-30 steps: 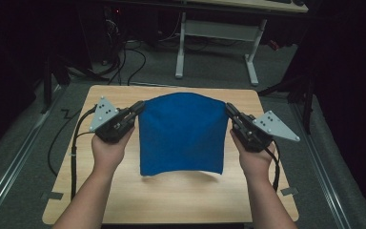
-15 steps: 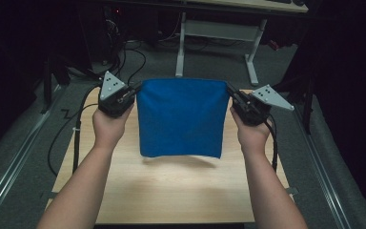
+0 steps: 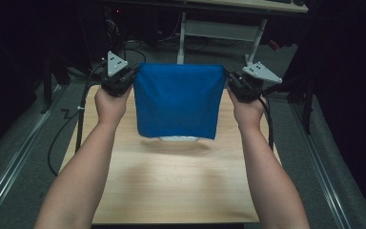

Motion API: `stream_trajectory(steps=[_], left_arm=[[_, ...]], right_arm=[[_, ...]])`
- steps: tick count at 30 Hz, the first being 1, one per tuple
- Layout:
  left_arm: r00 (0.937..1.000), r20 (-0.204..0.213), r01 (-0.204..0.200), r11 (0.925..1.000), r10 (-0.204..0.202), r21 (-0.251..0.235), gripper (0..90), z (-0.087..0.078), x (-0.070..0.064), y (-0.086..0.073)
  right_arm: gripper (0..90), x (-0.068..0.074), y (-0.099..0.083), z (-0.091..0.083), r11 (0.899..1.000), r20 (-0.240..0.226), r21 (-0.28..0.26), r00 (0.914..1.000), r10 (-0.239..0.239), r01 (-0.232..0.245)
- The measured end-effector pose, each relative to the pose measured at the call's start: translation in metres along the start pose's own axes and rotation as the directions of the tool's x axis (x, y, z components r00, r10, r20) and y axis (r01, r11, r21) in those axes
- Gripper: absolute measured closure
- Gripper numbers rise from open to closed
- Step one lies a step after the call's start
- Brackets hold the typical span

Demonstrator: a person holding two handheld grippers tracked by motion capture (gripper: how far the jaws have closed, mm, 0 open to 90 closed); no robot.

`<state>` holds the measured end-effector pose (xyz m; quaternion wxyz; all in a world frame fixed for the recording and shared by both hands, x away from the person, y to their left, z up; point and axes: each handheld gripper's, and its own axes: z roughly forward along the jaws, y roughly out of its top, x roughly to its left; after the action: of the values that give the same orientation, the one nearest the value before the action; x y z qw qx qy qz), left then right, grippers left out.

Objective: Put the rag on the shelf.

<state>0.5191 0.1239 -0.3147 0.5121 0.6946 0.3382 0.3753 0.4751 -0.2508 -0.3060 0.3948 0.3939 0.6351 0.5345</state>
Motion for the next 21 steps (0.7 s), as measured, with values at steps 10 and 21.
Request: stream_trajectory(steps=[10,21], left_arm=[[0.9996,-0.014,-0.025,0.9955,0.026,0.092,87.9,0.034,0.0,-0.001],[0.9981,0.051,0.023,0.971,-0.036,0.238,87.4,0.053,-0.004,-0.063]], right_arm=[[89.4,-0.013,-0.014,0.036,0.995,0.061,0.097,0.9977,-0.029,0.023],[89.3,-0.013,-0.061,0.059,0.972,0.05,0.235,0.9983,-0.029,0.016]])
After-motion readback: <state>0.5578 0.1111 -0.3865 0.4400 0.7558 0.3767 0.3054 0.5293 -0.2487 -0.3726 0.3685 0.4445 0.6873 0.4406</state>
